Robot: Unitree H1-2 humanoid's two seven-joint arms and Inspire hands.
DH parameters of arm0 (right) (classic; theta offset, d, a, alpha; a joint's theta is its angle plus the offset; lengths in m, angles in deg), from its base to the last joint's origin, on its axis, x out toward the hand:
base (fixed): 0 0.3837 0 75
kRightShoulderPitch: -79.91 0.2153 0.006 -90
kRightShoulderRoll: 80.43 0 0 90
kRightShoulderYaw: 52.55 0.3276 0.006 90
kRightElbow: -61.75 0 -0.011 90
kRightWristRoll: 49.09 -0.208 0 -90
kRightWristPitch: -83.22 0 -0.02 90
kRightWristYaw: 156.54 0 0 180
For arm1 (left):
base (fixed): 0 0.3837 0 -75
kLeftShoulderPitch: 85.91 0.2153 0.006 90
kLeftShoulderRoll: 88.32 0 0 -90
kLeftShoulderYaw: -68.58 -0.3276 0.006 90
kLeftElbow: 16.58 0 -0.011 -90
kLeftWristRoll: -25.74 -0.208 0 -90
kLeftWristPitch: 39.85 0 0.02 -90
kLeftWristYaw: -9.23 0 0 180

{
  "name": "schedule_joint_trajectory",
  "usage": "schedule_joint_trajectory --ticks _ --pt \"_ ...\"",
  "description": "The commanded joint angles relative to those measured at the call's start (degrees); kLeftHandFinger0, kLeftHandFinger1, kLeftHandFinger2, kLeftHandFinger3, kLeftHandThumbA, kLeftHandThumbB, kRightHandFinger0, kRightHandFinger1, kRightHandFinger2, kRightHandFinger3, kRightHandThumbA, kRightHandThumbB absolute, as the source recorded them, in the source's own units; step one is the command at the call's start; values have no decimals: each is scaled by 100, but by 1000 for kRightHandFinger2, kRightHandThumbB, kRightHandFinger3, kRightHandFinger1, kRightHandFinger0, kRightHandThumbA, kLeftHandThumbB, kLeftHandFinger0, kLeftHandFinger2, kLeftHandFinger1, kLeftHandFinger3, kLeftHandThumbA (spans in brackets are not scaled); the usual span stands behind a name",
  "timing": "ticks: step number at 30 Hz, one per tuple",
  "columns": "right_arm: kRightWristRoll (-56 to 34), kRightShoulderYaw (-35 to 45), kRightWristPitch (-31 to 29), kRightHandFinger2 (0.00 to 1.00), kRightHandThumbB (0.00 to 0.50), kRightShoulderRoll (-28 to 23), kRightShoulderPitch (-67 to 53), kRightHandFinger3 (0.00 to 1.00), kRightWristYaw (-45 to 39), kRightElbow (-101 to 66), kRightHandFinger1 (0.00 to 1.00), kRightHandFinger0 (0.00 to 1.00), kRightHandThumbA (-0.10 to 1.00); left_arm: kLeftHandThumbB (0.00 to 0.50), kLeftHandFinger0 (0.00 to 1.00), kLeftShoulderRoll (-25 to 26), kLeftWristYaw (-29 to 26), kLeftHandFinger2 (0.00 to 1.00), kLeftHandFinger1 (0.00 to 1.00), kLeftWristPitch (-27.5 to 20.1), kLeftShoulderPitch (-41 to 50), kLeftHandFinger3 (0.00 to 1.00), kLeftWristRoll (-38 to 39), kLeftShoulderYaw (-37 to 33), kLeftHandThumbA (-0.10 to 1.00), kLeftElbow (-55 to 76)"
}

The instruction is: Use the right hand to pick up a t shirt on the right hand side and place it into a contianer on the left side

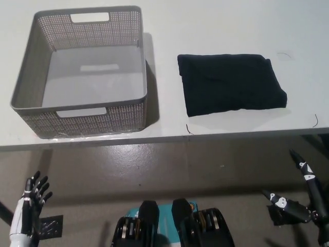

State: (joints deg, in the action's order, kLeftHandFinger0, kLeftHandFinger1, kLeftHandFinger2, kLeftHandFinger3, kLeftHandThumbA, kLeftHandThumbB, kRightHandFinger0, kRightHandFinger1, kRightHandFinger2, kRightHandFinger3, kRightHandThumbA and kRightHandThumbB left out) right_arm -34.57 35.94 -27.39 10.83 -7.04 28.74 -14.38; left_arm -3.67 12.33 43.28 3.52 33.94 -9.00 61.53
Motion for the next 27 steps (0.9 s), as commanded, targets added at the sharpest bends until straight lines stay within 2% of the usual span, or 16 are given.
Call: schedule_joint_trajectory --ticks 1,4,5,8,13,14,16,17,18,20,22,23,26,27 --pt "1360 -40 -412 1000 447 131 -79 1000 849 -652 1000 1000 962 437 1000 126 100 1000 1000 -248 -119 1000 100 15 967 40" --pt "1917 -117 -243 1000 486 244 -153 1000 1088 -946 1000 1000 948 466 1000 160 110 1000 1000 -313 -120 1000 71 20 973 40" --pt "2129 -126 -140 1000 499 314 -181 1000 1161 -1159 1000 1000 904 471 1000 175 135 1000 1000 -286 -117 1000 99 24 968 50" --pt "2616 -140 186 1000 500 378 -189 1000 1160 -1665 1000 1000 850 485 1000 223 148 1000 1000 -260 -133 1000 67 15 972 49" --pt "3054 -113 839 1000 500 379 491 1000 741 -2210 1000 1000 878 499 1000 270 173 1000 1000 -241 -181 1000 8 -21 953 68" --pt "3071 -117 964 1000 500 371 709 1000 630 -2227 1000 1000 887 482 1000 268 148 1000 1000 -235 -199 1000 -21 -23 945 66" --pt "3088 -118 1007 1000 500 376 754 1000 610 -2236 1000 1000 889 481 1000 271 142 1000 1000 -228 -206 1000 -35 -21 945 73" --pt "3153 -147 1125 1000 470 343 1008 1000 521 -2159 1000 1000 844 472 1000 284 148 1000 1000 -269 -221 1000 -46 -22 941 25" --pt "3240 -172 1216 1000 499 304 1277 1000 490 -2019 1000 1000 840 452 1000 293 138 1000 1000 -252 -233 1000 -68 -27 943 17" --pt "3304 -204 1309 1000 500 242 1532 1000 454 -1851 1000 1000 852 420 1000 301 178 1000 1000 -219 -233 1000 -46 -45 938 21" --pt "3413 -279 1383 1000 500 163 1949 1000 484 -1487 1000 1000 871 406 1000 320 188 1000 1000 -165 -217 1000 -54 -54 914 66" --pt "3500 -319 1451 1000 500 133 2101 1000 485 -1364 1000 1000 882 433 1000 334 204 1000 1000 -195 -223 1000 -56 -67 920 53" --pt "3602 -428 1583 1000 500 64 2373 1000 547 -1084 1000 1000 881 432 1000 346 201 1000 1000 -111 -205 1000 -42 -89 902 96" --pt "3638 -504 1681 1000 500 23 2754 1000 515 -667 1000 1000 879 399 1000 363 233 1000 1000 -89 -188 1000 -33 -108 887 137"
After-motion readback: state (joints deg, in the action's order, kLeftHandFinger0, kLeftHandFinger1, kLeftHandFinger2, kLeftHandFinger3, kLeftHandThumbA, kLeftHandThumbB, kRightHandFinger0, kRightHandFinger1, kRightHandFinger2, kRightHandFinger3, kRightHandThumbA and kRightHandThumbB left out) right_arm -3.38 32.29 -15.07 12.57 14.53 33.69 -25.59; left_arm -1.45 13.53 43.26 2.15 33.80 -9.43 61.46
